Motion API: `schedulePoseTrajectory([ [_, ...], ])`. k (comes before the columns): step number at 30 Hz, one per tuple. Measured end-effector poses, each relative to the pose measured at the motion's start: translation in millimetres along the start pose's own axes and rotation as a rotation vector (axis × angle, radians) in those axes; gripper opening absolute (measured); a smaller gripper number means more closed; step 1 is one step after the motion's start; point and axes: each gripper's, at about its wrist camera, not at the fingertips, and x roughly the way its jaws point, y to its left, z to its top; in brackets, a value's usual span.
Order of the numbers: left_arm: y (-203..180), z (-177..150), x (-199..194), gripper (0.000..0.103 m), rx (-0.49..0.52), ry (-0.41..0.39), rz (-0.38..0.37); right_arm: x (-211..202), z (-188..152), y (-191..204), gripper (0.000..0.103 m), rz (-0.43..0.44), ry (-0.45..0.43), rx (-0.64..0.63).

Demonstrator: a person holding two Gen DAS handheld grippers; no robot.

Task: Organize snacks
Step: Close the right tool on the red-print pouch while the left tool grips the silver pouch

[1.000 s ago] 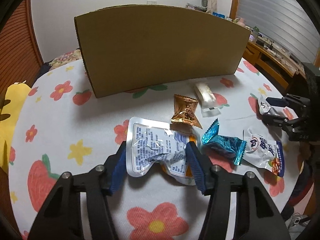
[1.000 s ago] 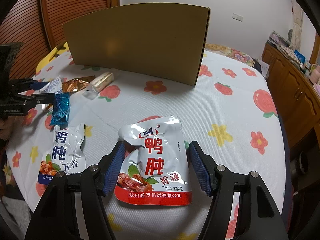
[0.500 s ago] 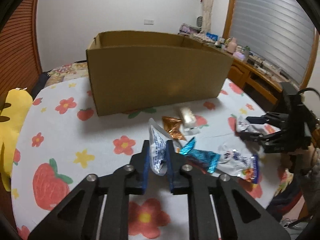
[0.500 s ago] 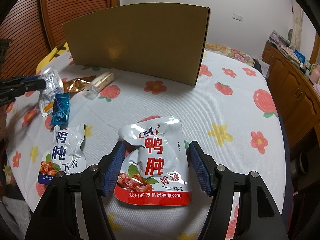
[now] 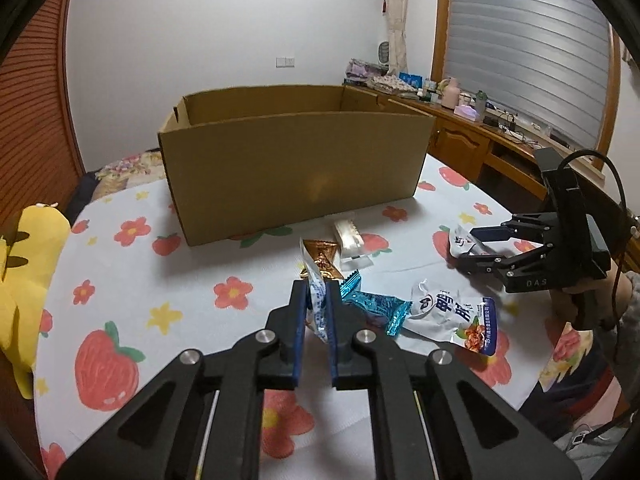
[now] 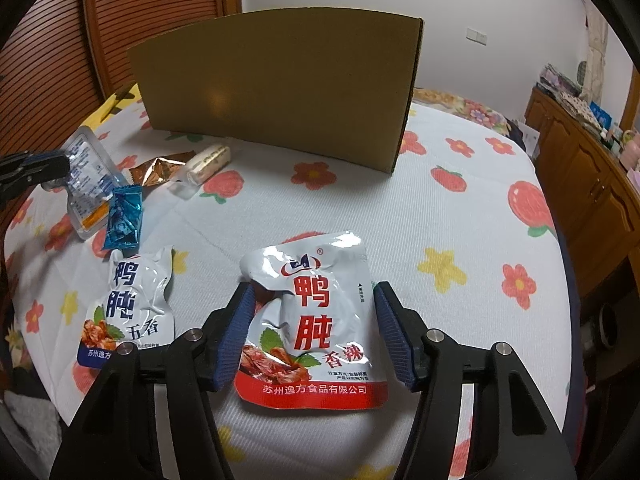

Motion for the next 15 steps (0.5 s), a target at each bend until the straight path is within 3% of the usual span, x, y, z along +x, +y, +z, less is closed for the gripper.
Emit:
schedulePoseTrajectory([
  [15,0,8,-14,0.006,-0.009,-0.050,0.024,-17,-2,13,0.057,0.020,-0.047,-0.019],
])
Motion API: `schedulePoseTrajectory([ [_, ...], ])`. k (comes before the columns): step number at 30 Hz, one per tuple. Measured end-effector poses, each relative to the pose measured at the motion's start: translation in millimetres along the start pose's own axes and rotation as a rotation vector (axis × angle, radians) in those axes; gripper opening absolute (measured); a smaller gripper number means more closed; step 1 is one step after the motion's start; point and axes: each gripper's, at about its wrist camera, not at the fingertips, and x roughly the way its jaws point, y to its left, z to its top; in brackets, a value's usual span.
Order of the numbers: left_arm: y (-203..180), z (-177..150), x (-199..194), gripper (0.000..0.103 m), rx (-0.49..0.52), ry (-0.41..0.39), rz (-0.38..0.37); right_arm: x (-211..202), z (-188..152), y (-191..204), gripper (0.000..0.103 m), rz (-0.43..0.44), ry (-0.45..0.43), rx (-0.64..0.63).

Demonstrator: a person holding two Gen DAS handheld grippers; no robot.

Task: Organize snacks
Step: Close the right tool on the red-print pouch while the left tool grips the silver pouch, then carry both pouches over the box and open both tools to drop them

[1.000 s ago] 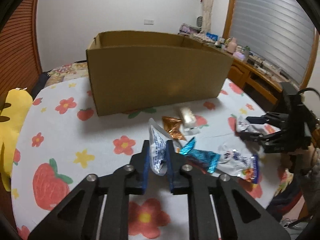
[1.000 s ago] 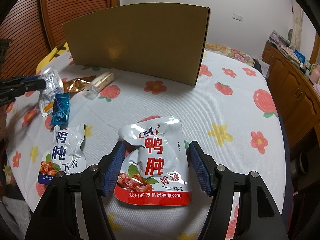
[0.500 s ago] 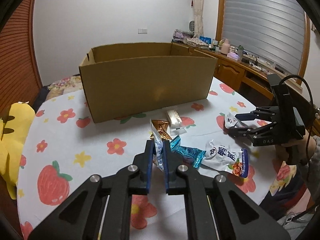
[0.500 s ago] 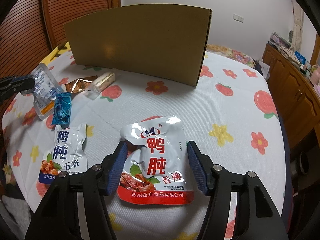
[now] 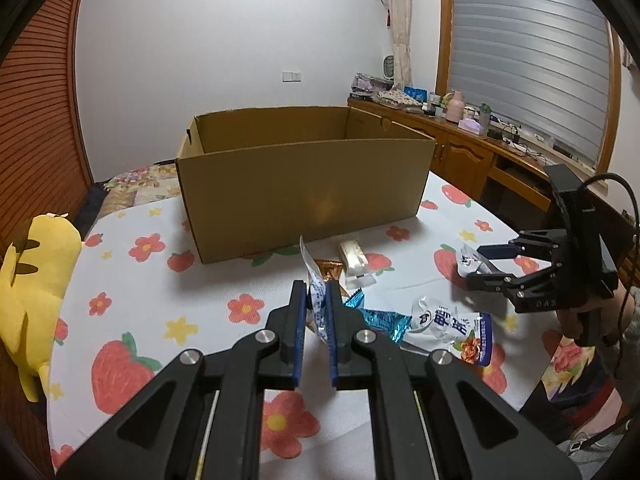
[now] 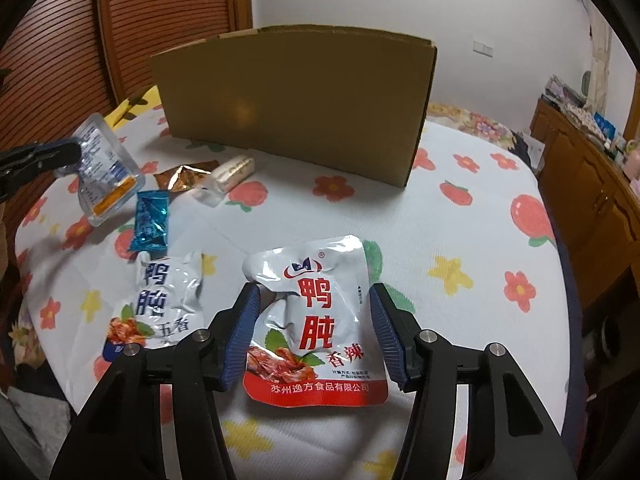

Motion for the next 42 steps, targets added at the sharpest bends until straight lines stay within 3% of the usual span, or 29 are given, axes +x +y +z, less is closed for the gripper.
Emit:
schedulePoseTrajectory([
  [19,0,29,-15,0.006,0.013,-0.076,0.030,-36,13,4,0.057,0.007,-0.091,0.012],
  [42,14,98,-28,0.006,0.011,-0.197,0.056,-85,82,12,0.057,-0.028,-0.253,-0.071],
])
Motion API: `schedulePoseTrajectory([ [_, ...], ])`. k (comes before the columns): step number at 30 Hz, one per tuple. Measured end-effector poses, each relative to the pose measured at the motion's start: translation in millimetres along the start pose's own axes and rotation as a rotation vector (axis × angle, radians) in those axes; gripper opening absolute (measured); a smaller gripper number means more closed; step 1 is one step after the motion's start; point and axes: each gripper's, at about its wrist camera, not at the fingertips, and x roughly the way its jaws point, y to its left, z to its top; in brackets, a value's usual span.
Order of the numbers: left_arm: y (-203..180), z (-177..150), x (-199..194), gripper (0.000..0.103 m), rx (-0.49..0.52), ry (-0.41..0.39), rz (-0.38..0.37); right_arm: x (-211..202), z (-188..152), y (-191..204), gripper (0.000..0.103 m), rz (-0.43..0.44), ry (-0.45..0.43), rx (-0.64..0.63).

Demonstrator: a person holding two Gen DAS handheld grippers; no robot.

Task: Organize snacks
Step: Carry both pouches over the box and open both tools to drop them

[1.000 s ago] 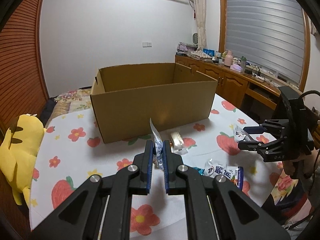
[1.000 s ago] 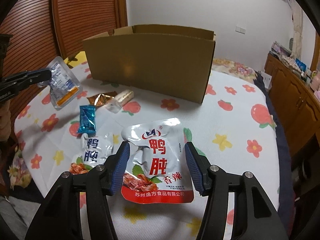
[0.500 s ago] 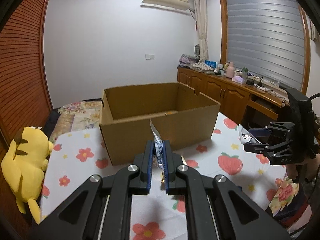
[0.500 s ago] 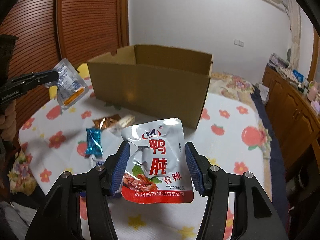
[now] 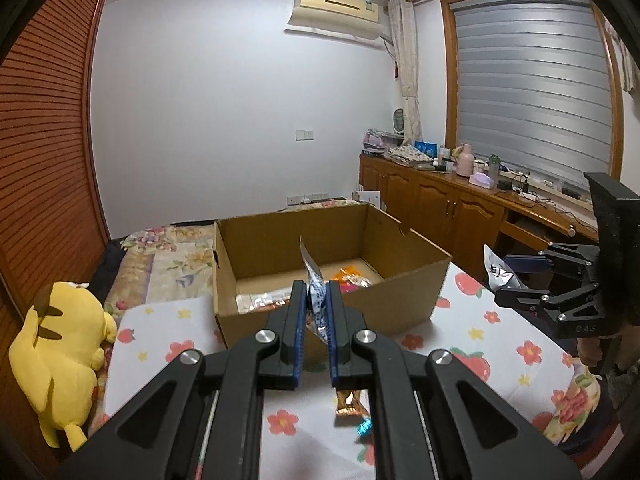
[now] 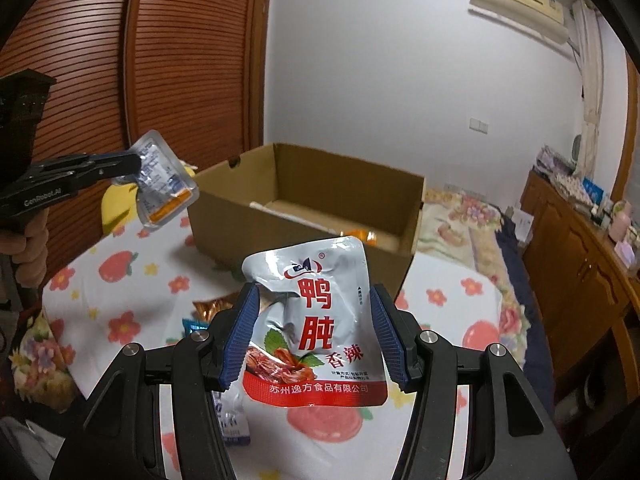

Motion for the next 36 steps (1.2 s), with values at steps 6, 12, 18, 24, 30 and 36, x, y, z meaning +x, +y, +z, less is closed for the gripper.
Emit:
schedulePoseTrajectory([
  [6,10,17,20,0.006,-0.012,-0.017,0.040,7,25,-1,0.058,0.007,-0.037,-0.008],
  [12,17,31,35,0.006,-0.016,-0.018,0.058,14,44,-4,0.058,-0.004,-0.059,-0.012],
  [18,17,46,51,0.006,-0.004,-0.022,0.066,29,61,-9,0.058,-0.018,-0.064,-0.015],
  [24,19,54,73,0.006,-0.001,-0.017,0.070,52,75,-14,0.058,-0.020,-0.060,-0.001],
  [30,24,52,99,0.006,-0.017,0.011,0.078,74,81,-19,0.058,-0.025,-0.045,0.015],
  [36,30,44,132,0.006,-0.046,0.066,0.075,102,88,-32,0.058,-0.060,-0.026,0.031],
])
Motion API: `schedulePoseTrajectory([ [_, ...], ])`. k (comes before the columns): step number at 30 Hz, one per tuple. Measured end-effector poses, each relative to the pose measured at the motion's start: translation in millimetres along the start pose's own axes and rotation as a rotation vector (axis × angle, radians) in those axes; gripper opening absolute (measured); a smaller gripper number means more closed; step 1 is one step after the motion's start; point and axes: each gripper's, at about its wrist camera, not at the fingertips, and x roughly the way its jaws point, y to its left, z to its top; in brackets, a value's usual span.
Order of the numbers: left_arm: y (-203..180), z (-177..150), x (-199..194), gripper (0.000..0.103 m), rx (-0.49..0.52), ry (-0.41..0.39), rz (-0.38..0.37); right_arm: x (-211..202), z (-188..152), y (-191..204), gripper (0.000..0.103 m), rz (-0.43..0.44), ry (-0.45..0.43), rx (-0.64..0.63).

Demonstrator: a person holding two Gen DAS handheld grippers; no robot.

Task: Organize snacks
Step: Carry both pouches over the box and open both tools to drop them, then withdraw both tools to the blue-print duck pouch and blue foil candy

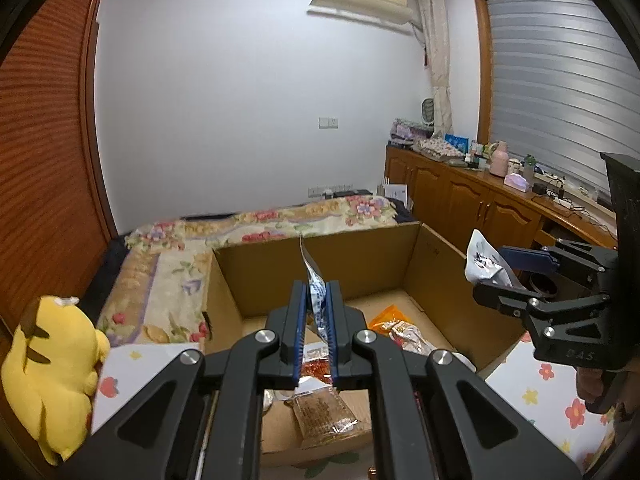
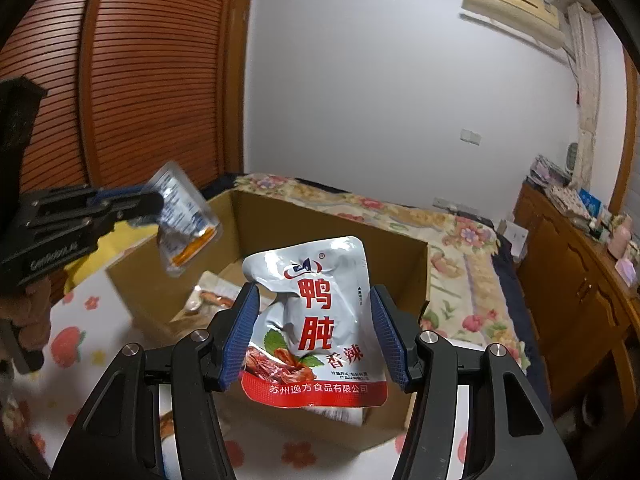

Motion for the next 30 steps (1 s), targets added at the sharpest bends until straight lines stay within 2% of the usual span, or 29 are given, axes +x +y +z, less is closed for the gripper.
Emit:
schedulePoseTrajectory([
  [6,-4,-10,16,0.006,-0.003,0.048,0.003,27,-8,-13,0.058,-0.032,0.042,0.037],
  [16,-4,-17,18,0.009,-0.002,0.084,0.007,42,-23,-22,0.059,0.004,0.100,0.100],
  [18,-6,-17,18,0.015,-0.001,0.089,0.008,46,-22,-20,0.060,0.008,0.112,0.098],
  [20,-6,-19,15,0.039,-0.010,0.088,0.010,49,-24,-17,0.060,0.001,0.122,0.089],
  [24,-8,-19,9,0.047,-0.018,0.099,0.008,52,-26,-14,0.066,-0.002,0.139,0.079],
  [28,-12,-20,0,0.056,0.013,0.109,0.012,47,-28,-10,0.067,-0.001,0.139,0.077],
  [30,-14,-22,-6,0.068,0.022,0.110,0.015,39,-29,-8,0.068,-0.006,0.124,0.071],
])
